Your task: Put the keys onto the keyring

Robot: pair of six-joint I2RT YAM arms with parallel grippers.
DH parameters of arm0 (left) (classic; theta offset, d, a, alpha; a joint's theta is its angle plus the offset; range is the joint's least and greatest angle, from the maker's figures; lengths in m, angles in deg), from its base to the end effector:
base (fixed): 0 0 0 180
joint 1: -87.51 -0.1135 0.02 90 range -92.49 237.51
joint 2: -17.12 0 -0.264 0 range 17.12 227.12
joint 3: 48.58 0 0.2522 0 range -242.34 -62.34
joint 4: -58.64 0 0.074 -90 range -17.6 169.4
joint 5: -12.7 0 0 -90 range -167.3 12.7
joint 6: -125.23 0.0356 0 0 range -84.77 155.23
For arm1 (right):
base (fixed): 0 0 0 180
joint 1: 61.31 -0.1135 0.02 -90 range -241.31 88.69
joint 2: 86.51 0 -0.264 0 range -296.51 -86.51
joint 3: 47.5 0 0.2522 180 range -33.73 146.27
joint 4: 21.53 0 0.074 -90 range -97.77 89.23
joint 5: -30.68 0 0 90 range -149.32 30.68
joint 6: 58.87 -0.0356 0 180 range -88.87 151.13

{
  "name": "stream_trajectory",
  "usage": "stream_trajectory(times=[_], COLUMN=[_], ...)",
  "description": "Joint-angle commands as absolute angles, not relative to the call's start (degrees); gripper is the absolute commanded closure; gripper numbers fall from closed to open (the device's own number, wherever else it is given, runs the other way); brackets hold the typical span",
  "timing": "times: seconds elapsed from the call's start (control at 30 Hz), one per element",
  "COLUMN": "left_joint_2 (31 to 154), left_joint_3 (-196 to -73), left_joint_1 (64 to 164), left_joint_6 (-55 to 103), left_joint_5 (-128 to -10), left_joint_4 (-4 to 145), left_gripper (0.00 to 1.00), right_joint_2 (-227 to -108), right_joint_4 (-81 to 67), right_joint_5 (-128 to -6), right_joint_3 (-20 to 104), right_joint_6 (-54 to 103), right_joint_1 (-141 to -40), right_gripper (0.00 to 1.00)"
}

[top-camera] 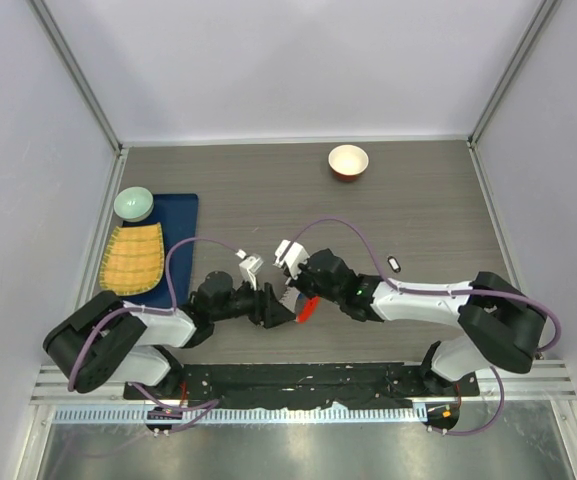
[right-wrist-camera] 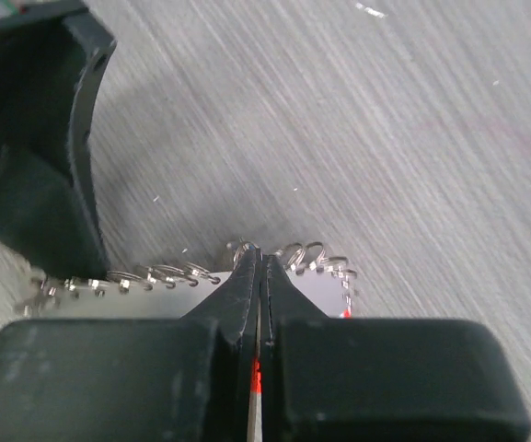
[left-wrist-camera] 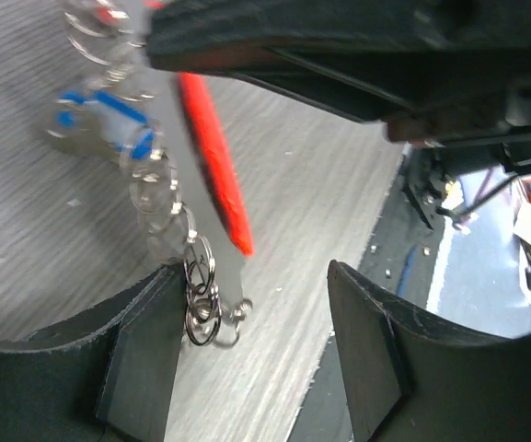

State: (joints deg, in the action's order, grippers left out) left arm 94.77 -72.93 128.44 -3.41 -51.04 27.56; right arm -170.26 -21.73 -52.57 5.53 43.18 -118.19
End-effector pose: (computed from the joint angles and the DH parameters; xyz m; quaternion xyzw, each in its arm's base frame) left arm 0.1501 -0.1510 0.1291 0.1428 0.8057 -0.4924 0.2966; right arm 0.1687 0.2509 0.1916 -0.4664 0.7312 0.1416 0.4773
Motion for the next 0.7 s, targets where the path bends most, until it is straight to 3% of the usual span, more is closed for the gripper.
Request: stream_trajectory(times=[0.0, 0.27, 0.5, 0.67], left_joint_2=[91.9, 83.3, 63.9, 61.9], left_joint_3=[-73.9, -71.0, -72.4, -71.9], left_joint_1=[132.6, 134.5, 134.5, 134.3], left_joint_6=[-1.7, 5.3, 21.9, 24.1], left_joint_5=[-49.3, -55.7, -67.4, -67.7], left_joint_4=[19.4, 20.4, 38.9, 34.3], left_gripper=[0.35, 0.34, 0.32, 0.34], right_joint_2=[-165.8, -160.0, -152.3, -146.7], right_joint_4=[-34.5, -42.9, -48.9, -50.5], right_joint_5=[-49.5, -51.1, -52.7, -55.8], right_joint_3=[3.4, -3.8, -8.2, -10.3], right_joint_6=[45.8, 48.4, 49.3, 48.8], right_joint_1=[-118.0, -117.6, -117.5, -117.4], right_gripper=[0.99, 0.99, 0.99, 0.99])
